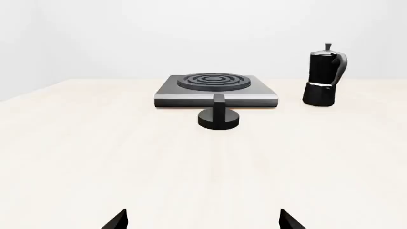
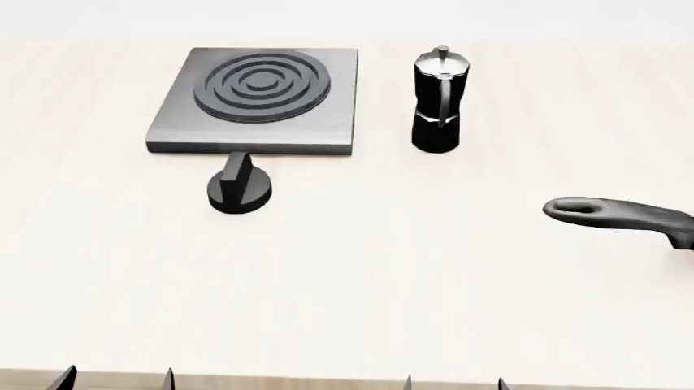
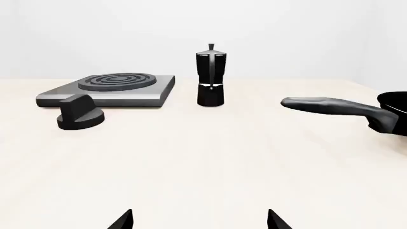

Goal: Put the moka pot on the stove.

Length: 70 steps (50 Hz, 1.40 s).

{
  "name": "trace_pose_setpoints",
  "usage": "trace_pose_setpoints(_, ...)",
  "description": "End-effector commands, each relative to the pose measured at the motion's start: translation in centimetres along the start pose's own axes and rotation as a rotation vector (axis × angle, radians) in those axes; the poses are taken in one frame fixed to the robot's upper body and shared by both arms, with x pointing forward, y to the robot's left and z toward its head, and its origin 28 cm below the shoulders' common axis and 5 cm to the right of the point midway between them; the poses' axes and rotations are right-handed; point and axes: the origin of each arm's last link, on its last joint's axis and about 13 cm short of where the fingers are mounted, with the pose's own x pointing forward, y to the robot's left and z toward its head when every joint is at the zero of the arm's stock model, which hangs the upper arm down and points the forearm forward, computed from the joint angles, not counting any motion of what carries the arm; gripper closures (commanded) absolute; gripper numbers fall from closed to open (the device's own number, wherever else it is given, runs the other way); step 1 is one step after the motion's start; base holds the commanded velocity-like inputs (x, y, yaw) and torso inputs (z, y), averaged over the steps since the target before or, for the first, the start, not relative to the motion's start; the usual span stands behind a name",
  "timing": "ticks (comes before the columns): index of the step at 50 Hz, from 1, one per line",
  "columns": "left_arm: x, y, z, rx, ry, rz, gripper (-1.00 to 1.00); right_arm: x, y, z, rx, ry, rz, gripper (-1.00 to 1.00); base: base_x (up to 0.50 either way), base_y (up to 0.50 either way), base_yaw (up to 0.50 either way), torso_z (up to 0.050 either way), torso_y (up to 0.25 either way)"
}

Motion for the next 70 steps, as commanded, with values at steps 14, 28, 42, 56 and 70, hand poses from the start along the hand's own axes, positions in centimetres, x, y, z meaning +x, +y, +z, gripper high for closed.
trace_pose_setpoints(14,-0.3,-0.2,0.0,0.004,-0.02,-0.021,-1.0,-0.1,-0.5,-0.5,-0.04,0.03,-0.029,-1.0,0.0,0.0,0.0,0.0,0.0)
trace_pose_setpoints(28,-0.5,-0.3,0.2,0.03,-0.015,-0.016,-1.0,-0.1,-0.3,-0.2,-0.047,0.021,-0.026,-1.0,0.0,0.0,0.0,0.0,0.0)
trace_pose_setpoints(42,-0.5,-0.4,0.1,0.027,-0.008,-0.021,-1.0,-0.2,-0.5,-0.1,-0.051,0.016,-0.04,-1.0,0.0,0.0,0.0,0.0,0.0)
trace_pose_setpoints(56,-0.9,-0.3,0.8,0.03,-0.052,-0.017,-1.0,-0.6,-0.4,0.8,-0.055,-0.021,-0.034,-1.0,0.0,0.0,0.0,0.0,0.0)
trace_pose_setpoints(70,-1.3,-0.4,1.7,0.021,-0.086,-0.025,-1.0,-0.9,-0.2,1.6,-0.062,-0.056,-0.027,-1.0,0.0,0.0,0.0,0.0,0.0)
